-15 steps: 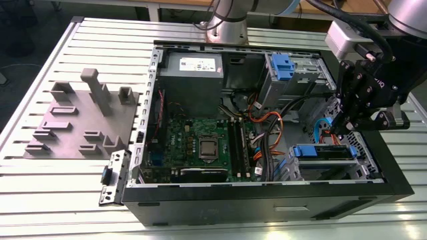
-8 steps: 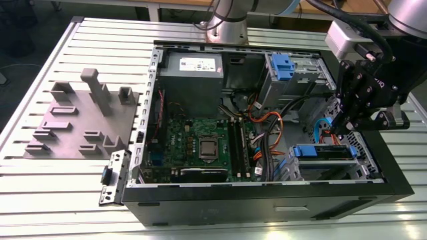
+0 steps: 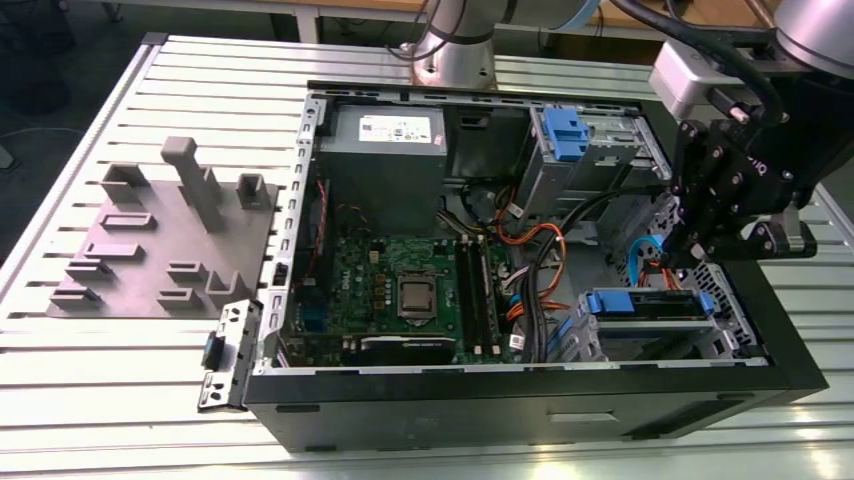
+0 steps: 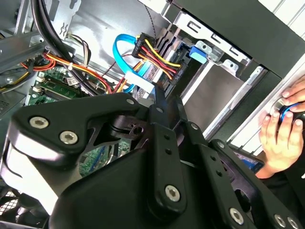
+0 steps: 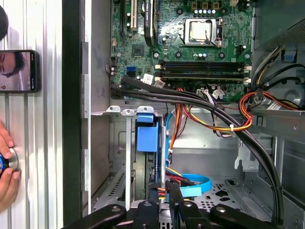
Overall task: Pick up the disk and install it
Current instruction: 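Insert the second disk wire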
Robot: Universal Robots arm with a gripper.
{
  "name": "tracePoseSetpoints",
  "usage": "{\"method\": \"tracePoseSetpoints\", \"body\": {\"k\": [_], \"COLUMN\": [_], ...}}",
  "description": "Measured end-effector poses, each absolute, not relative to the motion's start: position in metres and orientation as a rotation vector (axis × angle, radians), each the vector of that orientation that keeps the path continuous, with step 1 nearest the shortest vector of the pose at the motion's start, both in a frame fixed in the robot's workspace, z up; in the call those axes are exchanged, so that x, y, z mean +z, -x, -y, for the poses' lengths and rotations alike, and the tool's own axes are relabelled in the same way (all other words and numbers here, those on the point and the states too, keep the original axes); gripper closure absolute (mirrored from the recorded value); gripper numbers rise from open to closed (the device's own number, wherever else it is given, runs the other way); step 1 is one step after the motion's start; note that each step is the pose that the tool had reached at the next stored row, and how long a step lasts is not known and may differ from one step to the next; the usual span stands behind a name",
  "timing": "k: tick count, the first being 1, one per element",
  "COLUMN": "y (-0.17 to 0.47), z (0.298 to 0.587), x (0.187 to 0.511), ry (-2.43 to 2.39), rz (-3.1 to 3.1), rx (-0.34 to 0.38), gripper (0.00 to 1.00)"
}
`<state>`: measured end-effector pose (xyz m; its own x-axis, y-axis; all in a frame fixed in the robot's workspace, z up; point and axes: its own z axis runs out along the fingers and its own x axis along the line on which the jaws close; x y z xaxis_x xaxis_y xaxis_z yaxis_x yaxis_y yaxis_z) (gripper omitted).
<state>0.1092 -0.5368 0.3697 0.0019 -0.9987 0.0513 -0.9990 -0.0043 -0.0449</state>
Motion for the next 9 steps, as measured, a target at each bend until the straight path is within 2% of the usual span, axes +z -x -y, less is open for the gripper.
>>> {"method": "tracePoseSetpoints", "body": {"k": [9], "y": [-0.1092], "z": [0.5353], "x": [0.3611], "ry": [-2.213], "rz": [2.206], "rx": [0.079], "gripper": [0.76]}}
